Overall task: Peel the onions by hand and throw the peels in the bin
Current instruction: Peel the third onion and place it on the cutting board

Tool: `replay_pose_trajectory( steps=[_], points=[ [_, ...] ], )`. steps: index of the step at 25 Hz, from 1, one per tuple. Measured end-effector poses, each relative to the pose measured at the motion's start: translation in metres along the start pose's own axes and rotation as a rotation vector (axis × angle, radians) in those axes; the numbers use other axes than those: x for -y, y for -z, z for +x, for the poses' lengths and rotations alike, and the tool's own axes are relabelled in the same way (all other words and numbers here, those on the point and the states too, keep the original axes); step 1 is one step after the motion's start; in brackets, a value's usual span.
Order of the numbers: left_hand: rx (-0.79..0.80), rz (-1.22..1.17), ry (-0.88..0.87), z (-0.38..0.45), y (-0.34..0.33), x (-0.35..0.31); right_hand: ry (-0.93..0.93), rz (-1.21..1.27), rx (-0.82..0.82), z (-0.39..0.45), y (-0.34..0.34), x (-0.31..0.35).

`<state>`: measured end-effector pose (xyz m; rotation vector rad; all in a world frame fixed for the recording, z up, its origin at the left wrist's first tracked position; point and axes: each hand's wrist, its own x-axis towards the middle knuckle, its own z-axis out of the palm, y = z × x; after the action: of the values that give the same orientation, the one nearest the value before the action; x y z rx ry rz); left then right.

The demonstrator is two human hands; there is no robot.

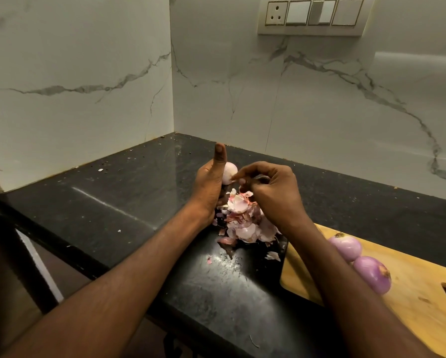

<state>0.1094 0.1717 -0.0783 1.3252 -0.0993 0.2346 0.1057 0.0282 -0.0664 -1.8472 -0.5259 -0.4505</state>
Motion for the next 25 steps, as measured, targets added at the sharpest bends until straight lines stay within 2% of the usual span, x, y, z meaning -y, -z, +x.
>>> replay_pose_trajectory(
  steps=[3, 5, 7, 9, 12, 15, 17, 19, 22, 25],
  points=[
    [0.007, 0.009, -0.015, 0.000, -0.002, 0.001, -0.056, 0.021, -0.134, 0.002, -0.005, -0.001],
    [0.042, 0.045, -0.039, 0.001, -0.002, 0.002, -0.076, -0.042, -0.134, 0.001, -0.010, 0.002],
    [0.073, 0.073, -0.046, 0.002, -0.003, 0.004, 0.023, -0.237, -0.109, -0.003, -0.013, 0.000],
    [0.068, 0.045, -0.035, 0.002, -0.004, 0.004, 0.216, -0.461, -0.120, -0.005, -0.014, 0.002],
    [0.008, -0.071, 0.017, 0.005, 0.001, 0.004, 0.360, -0.603, -0.098, -0.003, -0.011, 0.002],
    [-0.012, -0.148, 0.065, 0.007, 0.002, 0.003, 0.237, -0.492, -0.151, -0.006, -0.008, -0.003],
    [-0.011, -0.150, 0.058, 0.008, 0.002, 0.003, 0.130, -0.321, -0.180, -0.005, -0.006, -0.006],
    [-0.004, -0.130, 0.028, 0.008, 0.001, 0.004, 0.090, -0.257, -0.156, -0.003, -0.006, -0.004],
    [0.020, -0.025, -0.046, 0.008, -0.001, 0.007, 0.148, -0.495, -0.081, -0.005, -0.010, 0.003],
    [0.049, 0.038, -0.060, 0.007, -0.004, 0.011, 0.197, -0.621, -0.098, -0.007, -0.009, 0.002]
  ],
)
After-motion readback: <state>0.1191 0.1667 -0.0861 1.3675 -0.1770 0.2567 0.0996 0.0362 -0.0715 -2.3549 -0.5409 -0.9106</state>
